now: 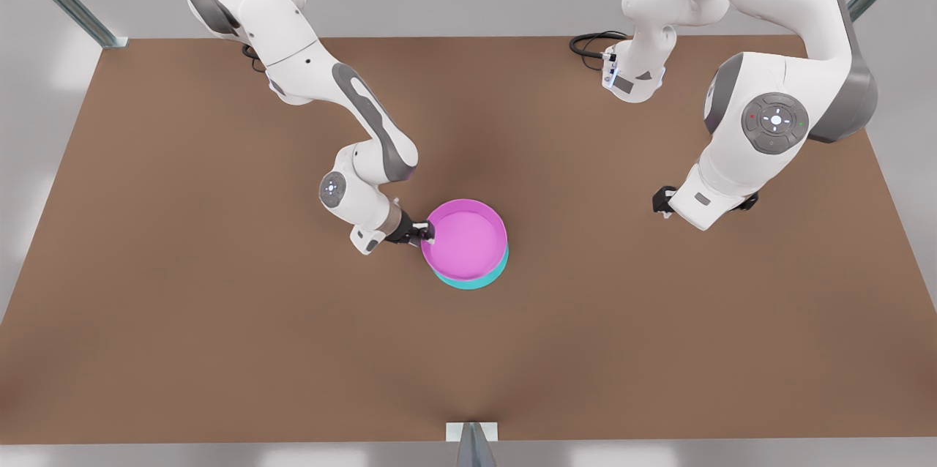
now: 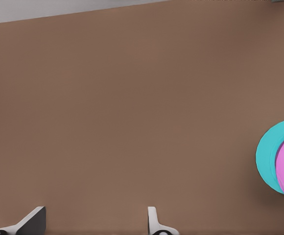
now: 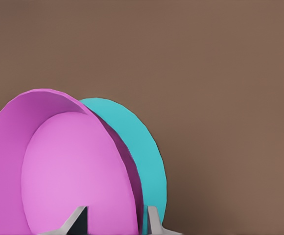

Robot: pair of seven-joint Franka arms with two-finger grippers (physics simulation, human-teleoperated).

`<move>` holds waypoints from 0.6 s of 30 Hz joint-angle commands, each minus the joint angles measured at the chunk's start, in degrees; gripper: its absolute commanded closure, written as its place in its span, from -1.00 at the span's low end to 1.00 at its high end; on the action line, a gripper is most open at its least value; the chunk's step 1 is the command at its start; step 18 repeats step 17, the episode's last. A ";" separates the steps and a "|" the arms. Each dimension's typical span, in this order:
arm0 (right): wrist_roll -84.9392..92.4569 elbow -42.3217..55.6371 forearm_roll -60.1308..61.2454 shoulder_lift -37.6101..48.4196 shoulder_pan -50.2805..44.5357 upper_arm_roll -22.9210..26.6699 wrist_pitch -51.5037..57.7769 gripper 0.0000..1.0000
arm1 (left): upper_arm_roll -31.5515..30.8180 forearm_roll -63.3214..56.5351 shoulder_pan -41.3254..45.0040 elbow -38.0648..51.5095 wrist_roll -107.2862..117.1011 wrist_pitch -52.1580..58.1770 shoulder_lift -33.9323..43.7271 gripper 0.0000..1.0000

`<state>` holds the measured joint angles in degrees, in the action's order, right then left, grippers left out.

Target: Flip the blue plate over with the left arm, and stack the pink plate on top of the blue plate with the right arm

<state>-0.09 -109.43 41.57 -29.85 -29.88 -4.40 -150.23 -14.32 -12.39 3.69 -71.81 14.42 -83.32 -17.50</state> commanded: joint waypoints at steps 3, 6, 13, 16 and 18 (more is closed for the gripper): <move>-0.35 -0.25 0.00 2.42 0.43 0.10 0.73 -0.79 | 0.00 0.00 0.00 0.00 0.00 0.00 0.01 -1.00; -0.09 -2.10 -0.09 8.48 1.57 0.71 3.80 -0.85 | -0.18 0.26 0.00 0.09 -0.09 0.09 0.18 -1.00; 8.00 15.03 -41.74 24.84 28.47 2.82 53.98 -1.00 | -0.36 1.31 0.09 0.44 -0.27 0.35 0.09 -1.00; 7.74 24.79 -45.53 22.82 33.83 2.21 64.36 -1.00 | -0.27 1.58 0.09 0.44 -0.18 0.35 0.09 -1.00; 7.73 24.71 -45.18 22.73 34.36 2.12 64.45 -1.00 | -0.27 1.58 0.09 0.44 -0.18 0.26 0.01 -1.00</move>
